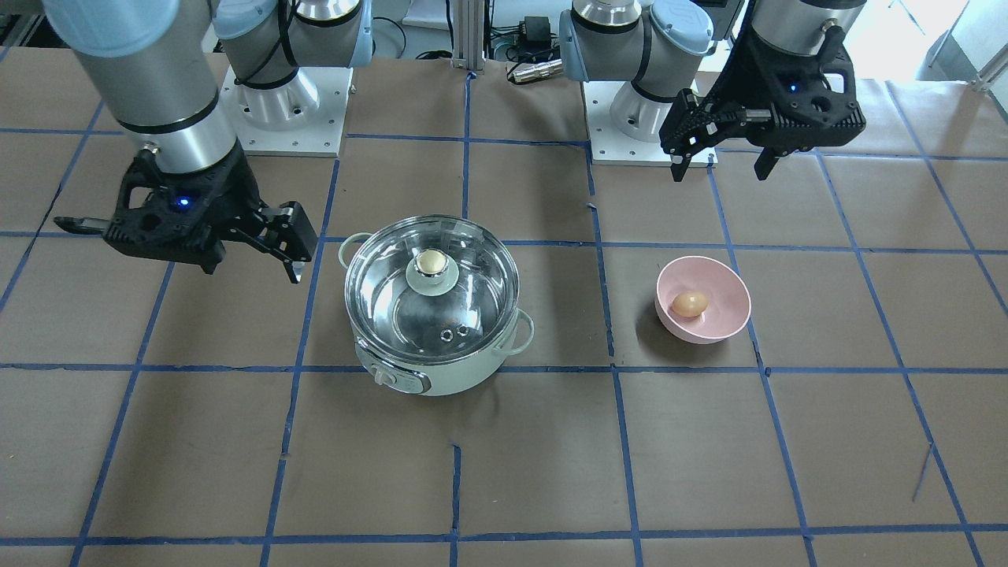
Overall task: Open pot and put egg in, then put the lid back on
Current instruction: 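Lower the left gripper toward the egg while the right descends to the lid knob, then close the right gripper on the lid knob while the left descends into the bowl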
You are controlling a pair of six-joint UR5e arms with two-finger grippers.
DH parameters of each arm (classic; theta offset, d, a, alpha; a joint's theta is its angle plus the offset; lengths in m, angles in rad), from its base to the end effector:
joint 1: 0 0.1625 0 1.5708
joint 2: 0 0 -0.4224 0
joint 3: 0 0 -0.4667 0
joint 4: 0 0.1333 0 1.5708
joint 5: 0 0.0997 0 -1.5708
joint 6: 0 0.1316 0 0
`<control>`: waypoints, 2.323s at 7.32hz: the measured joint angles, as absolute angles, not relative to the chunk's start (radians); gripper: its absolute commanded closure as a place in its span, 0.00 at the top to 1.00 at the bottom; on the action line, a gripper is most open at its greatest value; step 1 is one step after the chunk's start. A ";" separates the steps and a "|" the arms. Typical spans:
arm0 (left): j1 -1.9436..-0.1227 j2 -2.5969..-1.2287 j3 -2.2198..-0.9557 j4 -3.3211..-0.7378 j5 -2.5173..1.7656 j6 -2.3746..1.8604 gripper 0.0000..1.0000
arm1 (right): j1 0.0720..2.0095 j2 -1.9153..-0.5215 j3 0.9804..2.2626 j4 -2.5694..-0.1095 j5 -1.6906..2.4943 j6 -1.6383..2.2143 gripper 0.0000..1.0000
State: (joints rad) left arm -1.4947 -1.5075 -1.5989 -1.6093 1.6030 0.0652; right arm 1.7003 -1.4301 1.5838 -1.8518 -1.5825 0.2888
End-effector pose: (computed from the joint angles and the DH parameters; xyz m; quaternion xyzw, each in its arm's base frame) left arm -0.0877 -0.5472 0.4686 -0.0054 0.9999 0.0028 0.0159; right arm 0.2128 -0.6137 0.3914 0.0798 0.9948 -0.0634 0.0075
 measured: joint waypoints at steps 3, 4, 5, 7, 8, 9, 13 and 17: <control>-1.406 -1.528 -1.750 -1.459 1.599 0.172 0.95 | 1.811 -1.368 1.583 -1.934 -1.582 0.471 1.00; -1.386 -1.536 -1.821 -1.371 1.600 0.246 0.95 | 1.845 -1.343 1.585 -1.961 -1.582 0.520 1.00; -1.367 -1.551 -1.881 -1.283 1.600 0.324 0.93 | 1.866 -1.325 1.590 -1.974 -1.582 0.551 1.00; -1.333 -1.602 -1.940 -1.186 1.598 0.423 0.93 | 1.887 -1.311 1.611 -1.980 -1.582 0.589 1.00; -1.326 -1.624 -1.953 -1.160 1.598 0.457 0.93 | 1.903 -1.308 1.625 -1.981 -1.582 0.620 1.00; -1.323 -1.638 -1.968 -1.134 1.597 0.501 0.93 | 1.919 -1.306 1.637 -1.983 -1.583 0.655 1.00; -1.320 -1.654 -2.041 -1.062 1.598 0.747 0.90 | 1.930 -1.313 1.665 -1.979 -1.591 0.684 0.99; -1.273 -1.659 -2.141 -0.956 1.597 1.006 0.89 | 1.931 -1.321 1.700 -1.983 -1.585 0.716 0.99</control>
State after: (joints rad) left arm -1.2734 -1.6585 -2.1408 -0.9562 1.5970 1.0062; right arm 1.9309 -1.3207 1.7003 -1.9826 -1.5852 0.7164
